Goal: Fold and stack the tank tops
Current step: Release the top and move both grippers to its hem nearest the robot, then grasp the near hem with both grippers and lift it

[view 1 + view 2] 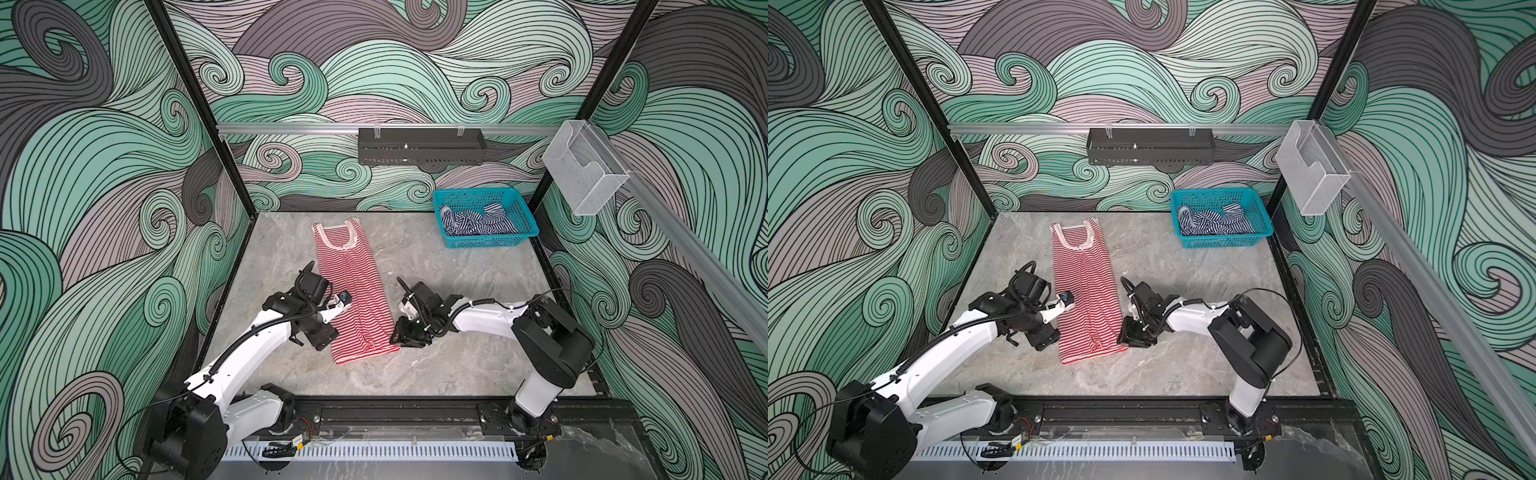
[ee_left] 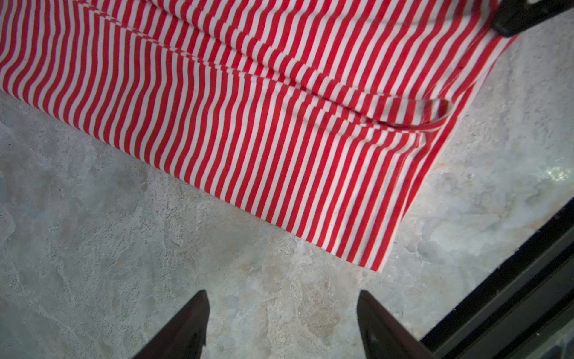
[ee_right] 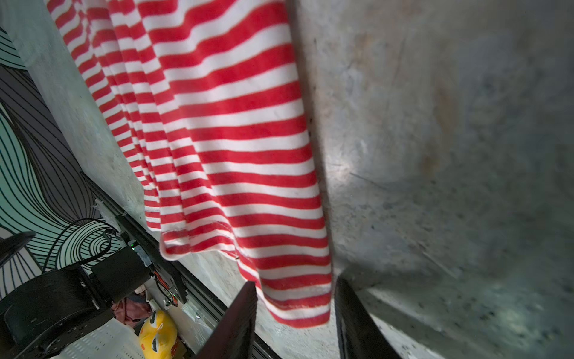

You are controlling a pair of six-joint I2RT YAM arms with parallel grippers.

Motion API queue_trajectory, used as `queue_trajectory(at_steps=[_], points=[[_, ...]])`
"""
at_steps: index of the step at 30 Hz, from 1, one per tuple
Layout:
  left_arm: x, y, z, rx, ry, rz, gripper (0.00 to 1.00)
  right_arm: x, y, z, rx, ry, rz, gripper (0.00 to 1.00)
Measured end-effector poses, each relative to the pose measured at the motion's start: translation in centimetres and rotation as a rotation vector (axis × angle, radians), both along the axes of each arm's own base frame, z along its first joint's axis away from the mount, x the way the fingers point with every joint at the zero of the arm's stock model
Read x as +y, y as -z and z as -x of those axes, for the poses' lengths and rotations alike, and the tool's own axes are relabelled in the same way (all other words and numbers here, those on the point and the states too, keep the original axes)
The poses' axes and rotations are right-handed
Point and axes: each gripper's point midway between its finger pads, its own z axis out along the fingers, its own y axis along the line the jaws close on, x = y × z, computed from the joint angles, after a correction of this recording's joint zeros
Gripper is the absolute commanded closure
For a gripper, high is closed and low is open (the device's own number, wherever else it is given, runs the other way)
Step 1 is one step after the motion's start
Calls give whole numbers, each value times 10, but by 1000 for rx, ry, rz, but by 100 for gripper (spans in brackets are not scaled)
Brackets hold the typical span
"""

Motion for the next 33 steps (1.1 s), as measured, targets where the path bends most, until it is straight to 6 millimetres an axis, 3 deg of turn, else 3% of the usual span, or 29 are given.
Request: queue_trajectory(at_steps=[10, 16, 25, 33], points=[[-10, 0, 6, 9, 33, 24, 22, 12, 2, -5, 13, 23, -50, 71], [-13, 3, 11, 23, 40, 27, 22, 12, 7, -3, 24, 22, -36, 100], [-28, 22, 29, 92, 142, -10, 23, 13, 1, 0, 16, -9, -15, 100], [-37, 43, 42, 158, 252, -95, 40, 15, -32, -8, -56, -21, -32, 100]])
